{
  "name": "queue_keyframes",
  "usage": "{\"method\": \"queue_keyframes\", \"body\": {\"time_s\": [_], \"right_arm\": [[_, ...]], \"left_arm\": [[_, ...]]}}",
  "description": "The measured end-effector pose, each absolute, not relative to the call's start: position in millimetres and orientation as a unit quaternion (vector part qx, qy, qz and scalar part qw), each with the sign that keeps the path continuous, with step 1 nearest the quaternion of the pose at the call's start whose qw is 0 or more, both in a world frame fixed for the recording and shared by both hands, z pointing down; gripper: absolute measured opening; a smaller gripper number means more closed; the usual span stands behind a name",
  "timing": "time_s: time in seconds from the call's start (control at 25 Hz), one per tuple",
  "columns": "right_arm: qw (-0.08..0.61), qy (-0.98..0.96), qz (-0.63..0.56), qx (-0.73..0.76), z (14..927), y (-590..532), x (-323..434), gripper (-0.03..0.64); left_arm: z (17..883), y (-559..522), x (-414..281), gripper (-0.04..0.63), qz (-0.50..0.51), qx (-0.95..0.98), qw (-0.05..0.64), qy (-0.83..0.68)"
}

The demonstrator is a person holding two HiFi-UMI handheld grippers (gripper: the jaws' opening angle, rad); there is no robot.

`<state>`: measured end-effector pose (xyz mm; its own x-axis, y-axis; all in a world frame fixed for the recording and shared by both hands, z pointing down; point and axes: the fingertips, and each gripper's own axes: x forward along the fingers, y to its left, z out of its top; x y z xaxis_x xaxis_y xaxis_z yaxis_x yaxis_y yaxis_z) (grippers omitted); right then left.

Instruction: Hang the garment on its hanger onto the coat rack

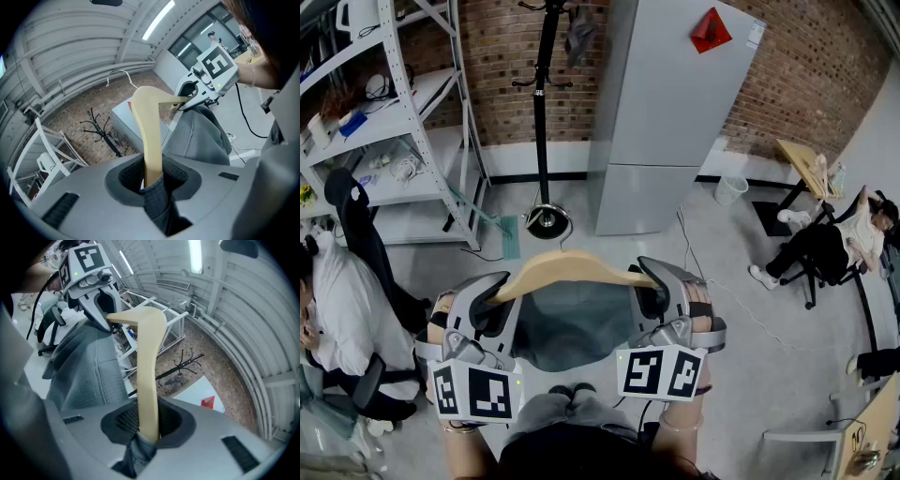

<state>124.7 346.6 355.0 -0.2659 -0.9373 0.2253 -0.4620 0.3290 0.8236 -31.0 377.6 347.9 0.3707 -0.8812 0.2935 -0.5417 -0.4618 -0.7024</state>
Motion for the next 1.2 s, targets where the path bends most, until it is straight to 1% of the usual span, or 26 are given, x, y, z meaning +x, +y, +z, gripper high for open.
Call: {"method": "queue_keyframes", "body": {"time_s": [0.6,1.2], "right_arm": [[0.369,-0.733,-0.317,0.476,359,334,118,0.079],[0.350,-0.746,-0.338,0.455,353,271,136,0.079]], "left_arm": [[351,365,-38,0.083,-0.332,-0.787,0.254,0.454],[347,307,-17,0.083,-0.330,-0.772,0.251,0.481]]}}
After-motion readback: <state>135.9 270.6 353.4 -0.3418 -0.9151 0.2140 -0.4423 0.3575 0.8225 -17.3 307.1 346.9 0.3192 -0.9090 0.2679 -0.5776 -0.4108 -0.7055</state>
